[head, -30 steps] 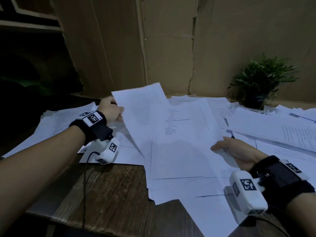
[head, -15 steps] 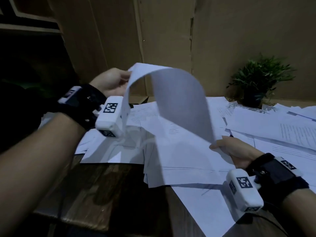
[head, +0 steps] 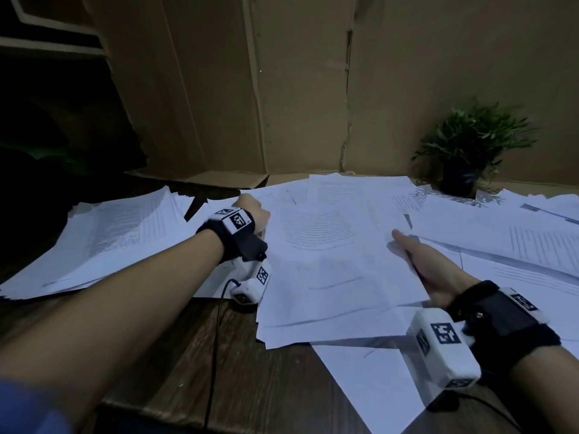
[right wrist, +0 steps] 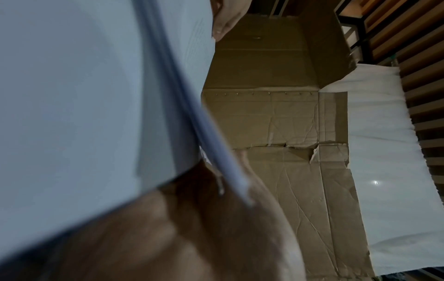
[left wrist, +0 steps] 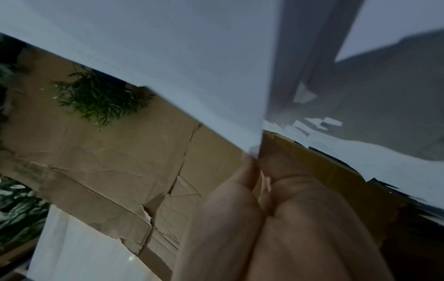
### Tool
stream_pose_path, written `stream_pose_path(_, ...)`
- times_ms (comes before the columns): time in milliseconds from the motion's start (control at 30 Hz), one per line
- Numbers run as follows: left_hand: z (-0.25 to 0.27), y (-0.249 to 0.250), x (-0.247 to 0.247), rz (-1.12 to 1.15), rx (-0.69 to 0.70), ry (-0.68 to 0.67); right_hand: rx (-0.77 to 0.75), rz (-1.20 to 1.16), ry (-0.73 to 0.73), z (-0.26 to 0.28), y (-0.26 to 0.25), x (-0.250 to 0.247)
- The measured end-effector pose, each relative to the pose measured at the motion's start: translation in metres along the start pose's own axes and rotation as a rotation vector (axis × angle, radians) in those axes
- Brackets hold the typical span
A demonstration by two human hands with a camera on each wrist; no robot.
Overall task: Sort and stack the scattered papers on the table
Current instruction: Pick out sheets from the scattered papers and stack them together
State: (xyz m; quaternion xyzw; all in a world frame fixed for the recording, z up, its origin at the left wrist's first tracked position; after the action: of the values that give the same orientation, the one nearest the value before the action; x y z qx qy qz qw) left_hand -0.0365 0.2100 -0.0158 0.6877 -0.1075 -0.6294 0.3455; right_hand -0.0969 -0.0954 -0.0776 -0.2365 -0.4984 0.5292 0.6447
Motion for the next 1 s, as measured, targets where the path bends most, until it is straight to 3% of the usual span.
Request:
stream_pose_path(67, -0.007, 0.000, -0.001, 0.154, -0.029, -0.029, 0.022, 0.070, -0.041, 0.005, -0.003, 0.006)
stream_pose_path(167, 0.000, 0.002, 0.004, 0.474, -0.060, -0.254, 0.012, 0.311, -0.089, 0.011, -0.001, 0.011)
stream_pose_path(233, -0.004, -0.006, -0.004, 0.370, -0.064, -0.240, -0.096, 0.268, -0.036, 0.008, -0.005, 0.007)
stream_pose_path(300, -0.014, -0.023, -0.021, 0.085, -0.019, -0.044, -0.111, 0.227, 0.005, 0.005, -0.005, 0.004)
stream_pose_path(333, -0.017, -0.034, -0.029, -0.013, -0.030, -0.012, -0.118, 0.230, 0.020, 0.003, -0.005, 0.003)
stream_pose_path(567, -0.016, -0.079, -0.060, -0.387, -0.151, -0.049, -0.312, 0.108, 0.197, -0.010, -0.015, -0.018)
stream_pose_path(733, -0.016, -0.083, -0.075, -0.399, -0.186, -0.017, -0.417, -0.101, 0.269, -0.008, -0.020, -0.031)
stream_pose_path(1000, -0.013, -0.111, -0.080, -0.363, -0.271, -0.105, -0.384, -0.088, 0.277, -0.005, -0.018, -0.033)
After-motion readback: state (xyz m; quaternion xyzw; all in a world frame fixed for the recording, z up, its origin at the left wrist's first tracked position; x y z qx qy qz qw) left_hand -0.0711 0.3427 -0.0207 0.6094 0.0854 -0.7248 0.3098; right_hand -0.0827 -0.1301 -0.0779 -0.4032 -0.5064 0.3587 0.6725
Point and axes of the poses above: each hand's wrist, its own z-axis away from the middle knuckle, its own x-axis out of the palm, y = z × x, the point moved 5 cm from there along -z, towards the middle knuckle, and after that the axes turned 12 degrees about -z, right-handed, at the moved point
